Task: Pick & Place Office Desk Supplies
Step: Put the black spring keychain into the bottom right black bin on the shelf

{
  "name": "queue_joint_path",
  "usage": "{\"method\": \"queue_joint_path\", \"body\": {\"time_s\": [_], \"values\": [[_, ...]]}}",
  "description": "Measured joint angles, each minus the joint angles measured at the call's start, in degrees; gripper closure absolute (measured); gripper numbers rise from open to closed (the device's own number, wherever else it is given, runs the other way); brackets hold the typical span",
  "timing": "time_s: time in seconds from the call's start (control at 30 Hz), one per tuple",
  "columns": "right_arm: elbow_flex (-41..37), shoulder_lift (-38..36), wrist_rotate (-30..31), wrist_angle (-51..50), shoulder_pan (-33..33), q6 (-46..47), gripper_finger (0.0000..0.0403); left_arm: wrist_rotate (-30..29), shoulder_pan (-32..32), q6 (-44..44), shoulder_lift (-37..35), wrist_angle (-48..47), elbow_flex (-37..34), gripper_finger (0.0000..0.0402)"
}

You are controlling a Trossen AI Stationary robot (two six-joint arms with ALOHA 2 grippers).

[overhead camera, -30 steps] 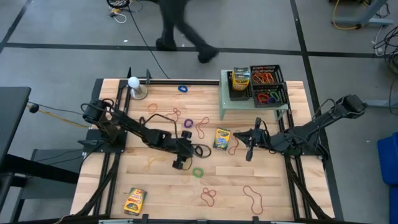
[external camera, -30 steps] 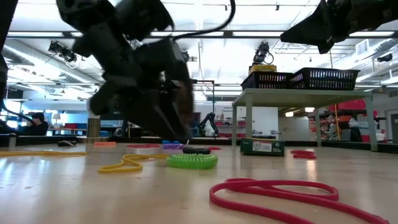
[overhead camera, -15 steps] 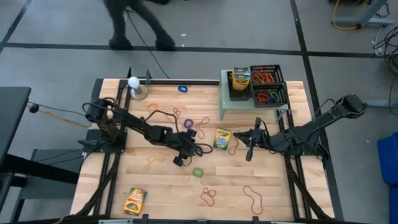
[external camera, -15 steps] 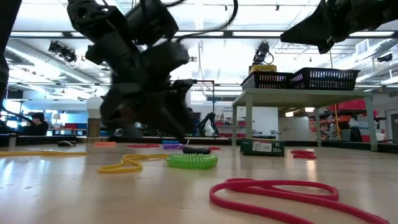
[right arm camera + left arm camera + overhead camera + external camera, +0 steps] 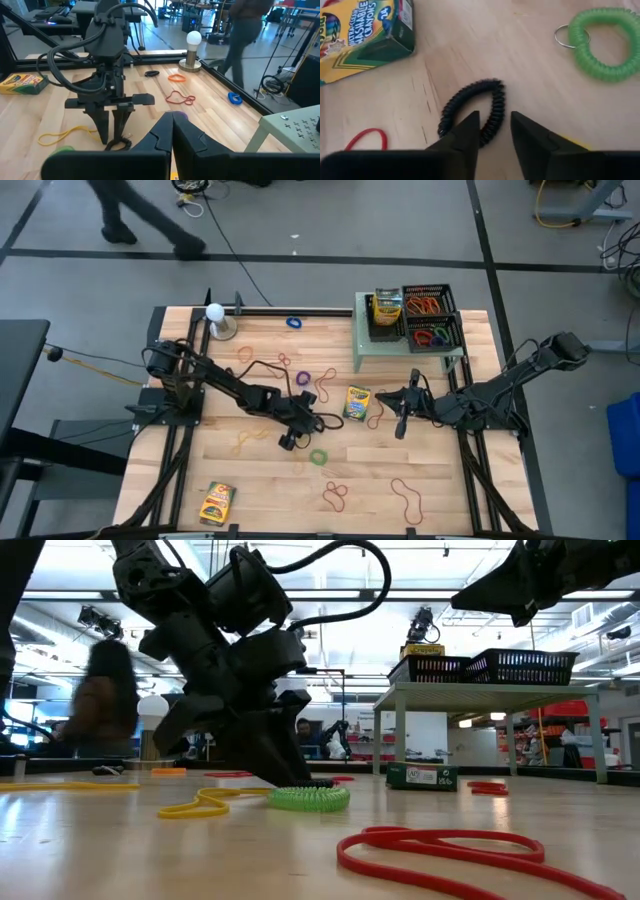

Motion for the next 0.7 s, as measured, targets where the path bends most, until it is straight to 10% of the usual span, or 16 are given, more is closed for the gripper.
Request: {"method": "queue_joint_path", "body": {"time_s": [0.3, 0.7], "values": [[0.0, 0.0, -0.02, -0.37, 0.02, 0.14, 0.0394, -2.44, -0.07, -0.95, -0.26, -6.15, 2.64, 0.0386], [0.0, 11.5, -6.89, 0.77, -2.76, -0.13, 0.037, 17.86, 3.6, -9.3, -0.7, 2.48, 2.64, 0.0392]]}}
